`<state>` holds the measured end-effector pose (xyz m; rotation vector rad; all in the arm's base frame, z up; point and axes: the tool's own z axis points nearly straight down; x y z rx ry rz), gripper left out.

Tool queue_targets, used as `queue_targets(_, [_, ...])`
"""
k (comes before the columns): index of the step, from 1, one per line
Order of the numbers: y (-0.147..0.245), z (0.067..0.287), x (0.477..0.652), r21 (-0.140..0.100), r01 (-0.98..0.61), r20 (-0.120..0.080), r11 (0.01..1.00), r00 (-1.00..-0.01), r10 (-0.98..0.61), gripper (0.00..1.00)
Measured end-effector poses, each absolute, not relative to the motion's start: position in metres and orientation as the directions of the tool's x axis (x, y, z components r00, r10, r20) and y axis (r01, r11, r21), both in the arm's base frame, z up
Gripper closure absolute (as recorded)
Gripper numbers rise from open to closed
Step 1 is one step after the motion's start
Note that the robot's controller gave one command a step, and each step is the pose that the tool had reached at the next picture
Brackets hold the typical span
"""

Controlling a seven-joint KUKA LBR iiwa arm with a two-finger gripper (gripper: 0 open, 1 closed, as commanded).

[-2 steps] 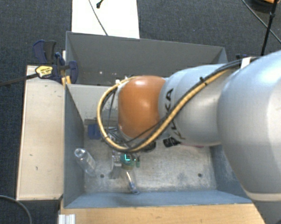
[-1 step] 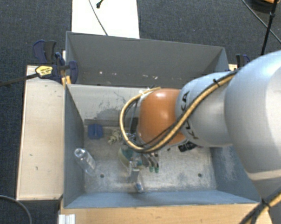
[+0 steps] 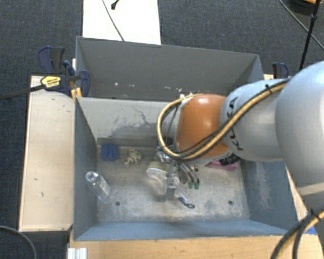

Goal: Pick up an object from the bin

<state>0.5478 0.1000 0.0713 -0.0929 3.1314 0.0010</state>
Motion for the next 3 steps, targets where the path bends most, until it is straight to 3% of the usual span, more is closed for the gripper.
queue_targets(1, [0.103, 0.071, 0.546, 0.002, -0.057, -0.005, 0.998, -0.998, -0.057, 1.0])
queue_targets(2, [0.101, 0.195, 0.55, 0.0, -0.127, -0.011, 0.992, -0.992, -0.127, 1.0])
queue_targets(3, [0.07, 0.286, 0.555, -0.002, -0.46, -0.007, 0.888, -0.888, -0.46, 1.0])
